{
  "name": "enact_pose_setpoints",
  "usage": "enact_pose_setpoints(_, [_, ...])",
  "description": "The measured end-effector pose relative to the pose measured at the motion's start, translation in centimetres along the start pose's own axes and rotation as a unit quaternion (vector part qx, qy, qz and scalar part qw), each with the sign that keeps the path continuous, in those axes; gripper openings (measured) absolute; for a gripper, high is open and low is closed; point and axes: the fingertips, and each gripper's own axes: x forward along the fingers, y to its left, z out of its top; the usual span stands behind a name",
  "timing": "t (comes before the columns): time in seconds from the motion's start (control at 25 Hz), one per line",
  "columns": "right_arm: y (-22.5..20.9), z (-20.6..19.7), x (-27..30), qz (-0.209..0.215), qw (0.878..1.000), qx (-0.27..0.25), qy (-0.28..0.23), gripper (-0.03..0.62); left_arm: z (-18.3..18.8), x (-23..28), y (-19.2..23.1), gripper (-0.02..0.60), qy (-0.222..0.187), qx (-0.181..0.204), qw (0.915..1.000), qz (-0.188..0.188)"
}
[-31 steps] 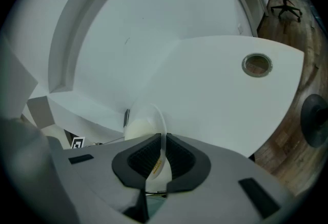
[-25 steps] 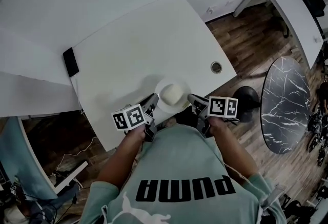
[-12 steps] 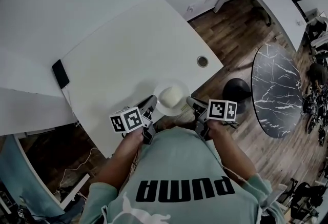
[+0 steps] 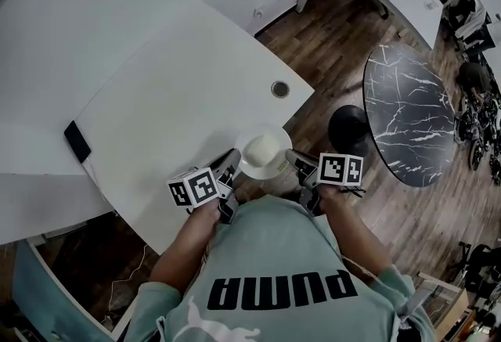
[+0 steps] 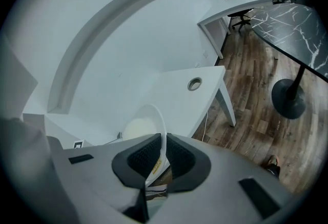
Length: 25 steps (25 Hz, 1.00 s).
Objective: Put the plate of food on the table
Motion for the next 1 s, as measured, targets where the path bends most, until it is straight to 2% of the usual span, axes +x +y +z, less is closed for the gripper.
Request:
enact_pose_setpoints(0.44, [-4.3, -0.3, -5.7, -0.012, 0.997, 0.044, -0.056, 0.038, -3.6, 4.2, -4.1, 0.029, 0.057, 0.036, 0.9975, -0.021])
enact_pose_setpoints(1.0, [-9.8, -0.1, -11.8, -0.024, 0.990, 0.095, -0.106, 0.038, -7.7, 9.8, -8.6, 0.029, 0.120, 0.070, 0.9896, -0.037])
